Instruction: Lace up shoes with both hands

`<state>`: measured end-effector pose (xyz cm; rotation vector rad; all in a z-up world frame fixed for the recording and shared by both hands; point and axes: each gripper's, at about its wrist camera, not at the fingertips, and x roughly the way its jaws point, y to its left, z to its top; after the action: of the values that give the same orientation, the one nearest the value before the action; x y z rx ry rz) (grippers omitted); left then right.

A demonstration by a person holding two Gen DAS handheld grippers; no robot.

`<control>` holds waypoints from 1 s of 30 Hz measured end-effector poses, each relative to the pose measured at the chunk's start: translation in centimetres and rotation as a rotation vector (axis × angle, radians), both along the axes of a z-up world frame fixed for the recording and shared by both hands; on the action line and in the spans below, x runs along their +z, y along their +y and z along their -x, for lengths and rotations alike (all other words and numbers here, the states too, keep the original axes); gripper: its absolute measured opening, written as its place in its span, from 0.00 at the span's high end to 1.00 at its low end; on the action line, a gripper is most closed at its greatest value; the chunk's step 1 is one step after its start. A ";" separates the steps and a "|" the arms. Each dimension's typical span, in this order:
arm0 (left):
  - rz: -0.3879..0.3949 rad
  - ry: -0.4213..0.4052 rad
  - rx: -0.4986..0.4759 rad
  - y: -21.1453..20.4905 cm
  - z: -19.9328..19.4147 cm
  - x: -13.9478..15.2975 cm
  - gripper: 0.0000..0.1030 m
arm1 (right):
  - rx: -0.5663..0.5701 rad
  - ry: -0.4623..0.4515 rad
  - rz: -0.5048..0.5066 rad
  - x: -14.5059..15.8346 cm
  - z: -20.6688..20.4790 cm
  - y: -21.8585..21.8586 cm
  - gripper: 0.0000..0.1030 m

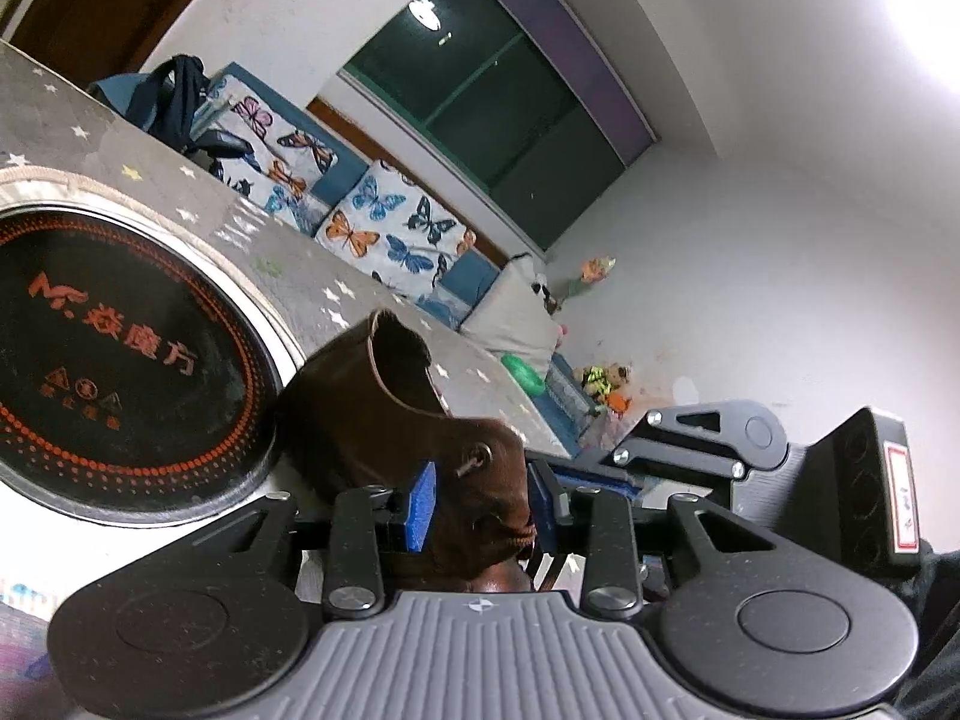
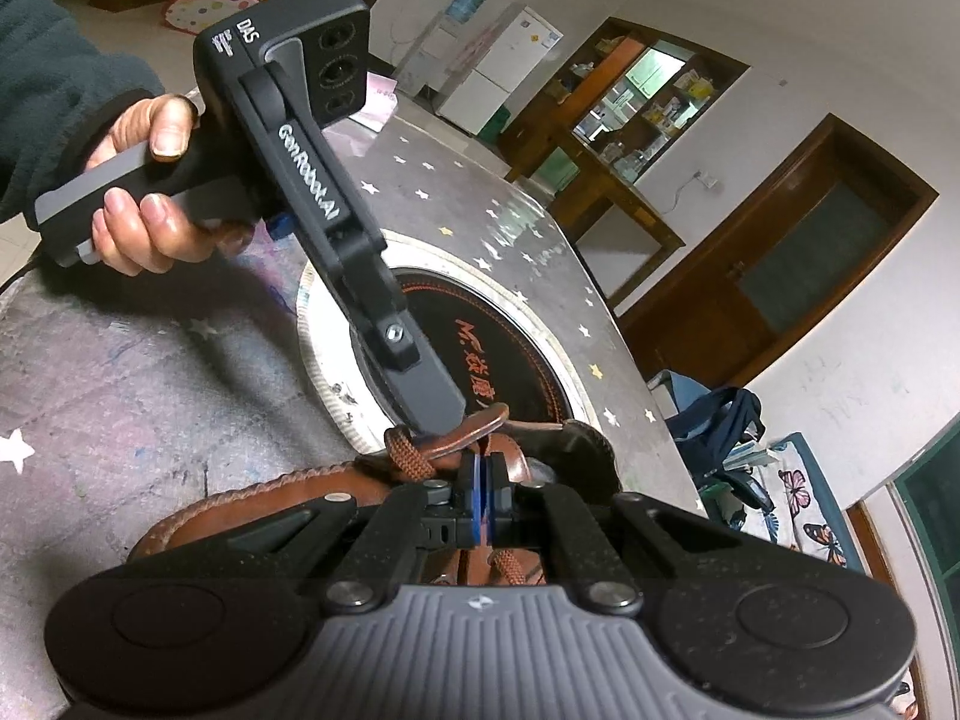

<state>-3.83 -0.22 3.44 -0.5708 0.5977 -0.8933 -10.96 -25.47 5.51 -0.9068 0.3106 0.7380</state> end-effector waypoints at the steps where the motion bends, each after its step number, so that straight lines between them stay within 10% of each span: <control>1: 0.001 -0.005 0.005 0.1 0.0 0.1 0.65 | 0.000 0.000 0.000 -0.1 0.0 0.0 0.99; 11: -0.062 -0.062 0.034 -0.9 0.3 0.5 0.96 | -0.016 -0.005 -0.007 -0.4 0.0 0.2 0.99; 19: -0.178 -0.122 0.132 -0.9 1.8 2.2 0.98 | -0.048 -0.008 -0.040 -0.3 0.0 0.2 0.96; 25: -0.186 -0.157 0.202 0.7 3.4 3.4 0.97 | -0.128 0.036 -0.131 0.7 0.6 -1.3 0.80; 30: -0.083 -0.089 0.223 1.2 3.8 2.5 0.66 | -0.215 0.101 -0.239 1.3 0.8 -2.9 0.69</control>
<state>-7.64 0.99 5.94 -0.5086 0.4782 -0.6767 -11.79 -28.38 6.81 -0.6008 0.3936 0.6077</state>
